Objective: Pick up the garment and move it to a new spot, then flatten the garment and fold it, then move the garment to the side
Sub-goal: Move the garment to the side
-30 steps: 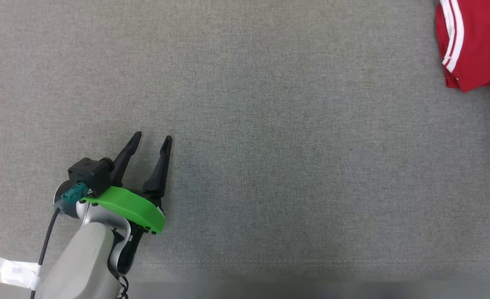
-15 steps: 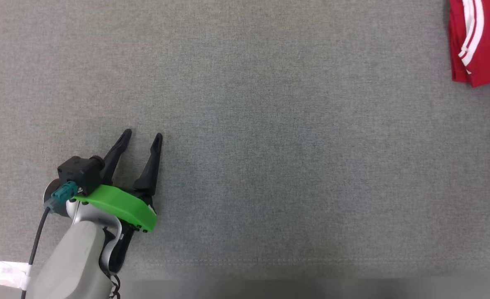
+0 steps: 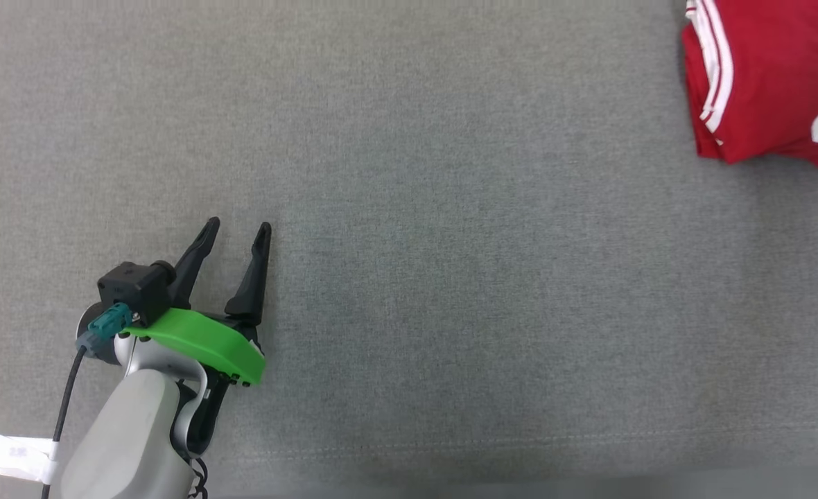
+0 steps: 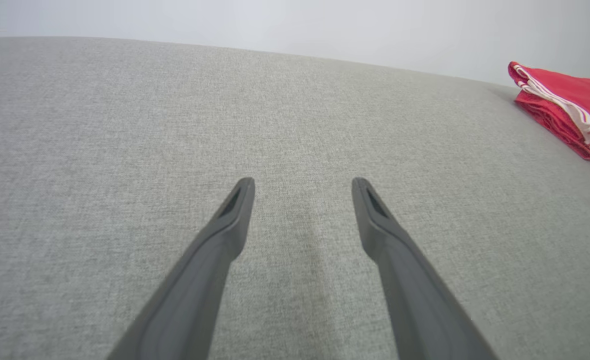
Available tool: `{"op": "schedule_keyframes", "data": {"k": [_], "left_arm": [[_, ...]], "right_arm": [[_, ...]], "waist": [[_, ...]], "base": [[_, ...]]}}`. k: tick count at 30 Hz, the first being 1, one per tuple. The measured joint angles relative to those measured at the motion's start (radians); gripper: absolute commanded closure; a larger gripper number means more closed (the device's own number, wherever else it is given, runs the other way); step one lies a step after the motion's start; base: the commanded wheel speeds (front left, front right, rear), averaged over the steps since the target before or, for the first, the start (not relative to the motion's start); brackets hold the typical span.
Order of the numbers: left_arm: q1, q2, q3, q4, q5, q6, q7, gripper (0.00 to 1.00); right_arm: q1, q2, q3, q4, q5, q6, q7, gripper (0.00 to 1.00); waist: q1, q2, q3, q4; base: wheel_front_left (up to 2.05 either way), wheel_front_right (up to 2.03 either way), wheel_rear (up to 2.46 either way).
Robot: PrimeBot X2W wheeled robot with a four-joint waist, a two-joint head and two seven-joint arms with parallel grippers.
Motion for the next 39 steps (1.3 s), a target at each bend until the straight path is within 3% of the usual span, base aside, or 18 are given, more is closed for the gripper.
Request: {"op": "schedule_keyframes", "data": {"k": [6,9,14,20,31,39], "left_arm": [[0.002,-0.007,0.013,-0.003,0.000,0.000,0.000,0.00],[0.012,-0.012,0.020,-0.004,0.003,0.000,0.000,0.00],[0.042,-0.018,0.048,-0.010,0.004,0.002,0.000,0.00],[0.077,-0.019,0.081,-0.037,0.020,0.018,0.000,0.00],[0.132,-0.039,0.160,-0.112,0.027,0.049,0.000,0.00],[0.179,-0.059,0.202,-0.161,0.055,0.067,0.000,0.00]], "right_arm": [[0.025,0.061,0.021,-0.059,-0.022,0.003,-0.025,0.00],[0.059,0.082,0.025,-0.087,-0.025,0.024,-0.028,0.00],[0.131,0.080,0.021,-0.144,-0.031,0.060,-0.031,0.00],[0.178,0.051,-0.046,-0.322,-0.077,0.070,-0.031,0.00],[0.430,0.053,-0.190,-0.615,-0.165,0.050,-0.031,0.00],[0.628,0.077,-0.278,-0.794,-0.263,0.017,-0.031,0.00]], "waist": [[0.0000,0.0000,-0.067,-0.023],[0.0000,0.0000,-0.102,-0.034],[0.0000,0.0000,-0.160,-0.050],[-0.0001,0.0000,-0.223,-0.066],[-0.0001,0.0000,-0.289,-0.083],[-0.0001,0.0000,-0.310,-0.085]], "base": [[0.00,0.00,0.00],[0.00,0.00,0.00],[0.00,0.00,0.00],[0.00,0.00,0.00],[0.00,0.00,0.00],[0.00,0.00,0.00]]}}
